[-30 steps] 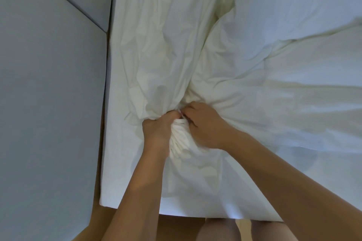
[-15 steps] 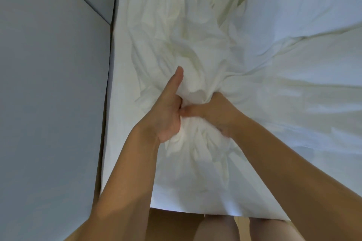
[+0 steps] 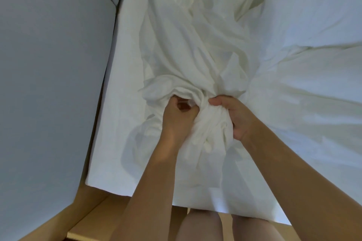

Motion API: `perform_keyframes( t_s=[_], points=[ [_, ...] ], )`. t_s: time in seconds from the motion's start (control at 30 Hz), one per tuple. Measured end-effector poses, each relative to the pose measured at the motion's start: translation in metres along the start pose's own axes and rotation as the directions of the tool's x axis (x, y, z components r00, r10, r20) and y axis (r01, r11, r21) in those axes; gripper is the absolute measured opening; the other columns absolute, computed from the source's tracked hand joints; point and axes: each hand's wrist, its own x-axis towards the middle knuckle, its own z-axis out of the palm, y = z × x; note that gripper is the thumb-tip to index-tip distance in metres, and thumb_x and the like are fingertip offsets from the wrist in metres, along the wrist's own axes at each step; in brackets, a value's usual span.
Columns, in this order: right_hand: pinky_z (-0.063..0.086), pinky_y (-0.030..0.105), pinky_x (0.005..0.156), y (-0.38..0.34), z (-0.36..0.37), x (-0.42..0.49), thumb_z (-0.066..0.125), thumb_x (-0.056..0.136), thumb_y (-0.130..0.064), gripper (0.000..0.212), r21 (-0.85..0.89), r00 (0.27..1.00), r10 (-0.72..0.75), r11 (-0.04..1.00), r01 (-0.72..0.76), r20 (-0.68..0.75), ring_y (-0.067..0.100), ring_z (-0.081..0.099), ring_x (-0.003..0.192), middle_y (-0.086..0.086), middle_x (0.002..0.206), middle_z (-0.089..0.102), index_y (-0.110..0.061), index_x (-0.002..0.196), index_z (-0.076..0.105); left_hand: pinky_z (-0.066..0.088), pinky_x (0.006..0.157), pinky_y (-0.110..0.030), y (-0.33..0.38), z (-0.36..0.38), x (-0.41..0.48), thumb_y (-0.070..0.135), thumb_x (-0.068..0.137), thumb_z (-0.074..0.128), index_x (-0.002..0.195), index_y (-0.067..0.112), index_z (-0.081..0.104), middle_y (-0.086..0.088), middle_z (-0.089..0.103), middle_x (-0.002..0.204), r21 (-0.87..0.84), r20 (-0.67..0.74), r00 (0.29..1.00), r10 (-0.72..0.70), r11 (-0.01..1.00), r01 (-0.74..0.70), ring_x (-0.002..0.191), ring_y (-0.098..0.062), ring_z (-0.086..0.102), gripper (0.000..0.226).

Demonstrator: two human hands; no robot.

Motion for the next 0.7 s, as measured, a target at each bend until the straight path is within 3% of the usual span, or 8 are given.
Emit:
perform_keyframes(
  t_s=[0.13,0.23,0.37,0.5,0.6,0.7],
  points=[
    [0.049,0.042,0.092,-0.002,-0.002,0.001,0.065,0.062,-0.015,0.044,-0.03,0.999,0.004,1.0,-0.003,0.033,0.031,0.064,0.094,0.017,0.102,0.068,-0.001,0.104,0.067,0.045,0.071,-0.02,0.006,0.003,0.011,0.018,0.085,0.06,0.088,0.015,0.059,0.005,0.062,0.081,0.085,-0.014,1.0,0.003,0.996,-0.002,0.074,-0.008,0.057,0.003],
    [0.054,0.038,0.079,-0.003,-0.005,0.003,0.064,0.062,-0.014,0.025,-0.012,0.999,0.006,1.0,-0.006,0.051,0.028,0.068,0.08,0.014,0.089,0.07,-0.005,0.083,0.075,0.042,0.063,-0.02,0.012,0.008,0.019,0.013,0.087,0.053,0.086,0.005,0.06,-0.002,0.061,0.077,0.132,0.001,1.0,0.018,0.991,-0.018,0.069,-0.011,0.052,0.01],
    [0.057,0.034,0.066,-0.001,-0.008,0.005,0.064,0.061,-0.014,0.018,0.019,0.998,0.009,1.0,-0.01,0.058,0.026,0.069,0.071,0.012,0.078,0.07,-0.008,0.072,0.076,0.038,0.046,-0.013,0.021,0.016,0.03,0.006,0.086,0.051,0.073,0.013,0.053,-0.003,0.054,0.07,0.131,0.025,0.996,-0.082,0.988,0.078,0.061,-0.012,0.047,0.015],
    [0.053,0.042,0.082,0.008,-0.004,0.005,0.069,0.052,-0.011,0.043,0.063,0.999,0.01,0.998,-0.013,0.047,0.032,0.065,0.085,0.016,0.091,0.067,-0.002,0.094,0.067,0.046,0.063,-0.025,0.021,0.012,0.032,0.001,0.083,0.051,0.08,0.012,0.059,-0.011,0.062,0.081,0.052,0.055,0.983,-0.177,0.983,0.174,0.071,-0.019,0.056,0.014],
    [0.054,0.04,0.074,0.012,-0.007,0.006,0.066,0.055,-0.008,0.037,0.088,1.0,-0.003,0.996,0.0,0.027,0.03,0.067,0.079,0.013,0.085,0.069,-0.003,0.091,0.067,0.051,0.076,-0.03,0.014,0.005,0.032,0.006,0.085,0.056,0.091,0.009,0.065,-0.01,0.067,0.091,-0.011,0.092,0.953,-0.29,0.956,0.292,0.087,-0.022,0.062,0.011],
    [0.053,0.038,0.071,0.012,-0.009,0.005,0.065,0.055,-0.011,0.035,0.091,1.0,-0.002,0.996,0.001,0.01,0.029,0.067,0.075,0.013,0.081,0.069,-0.003,0.09,0.066,0.048,0.095,-0.033,0.009,0.007,0.036,0.017,0.088,0.057,0.119,0.008,0.061,-0.007,0.066,0.112,0.029,0.125,0.909,-0.398,0.917,0.398,0.105,-0.023,0.061,0.033]
  ],
)
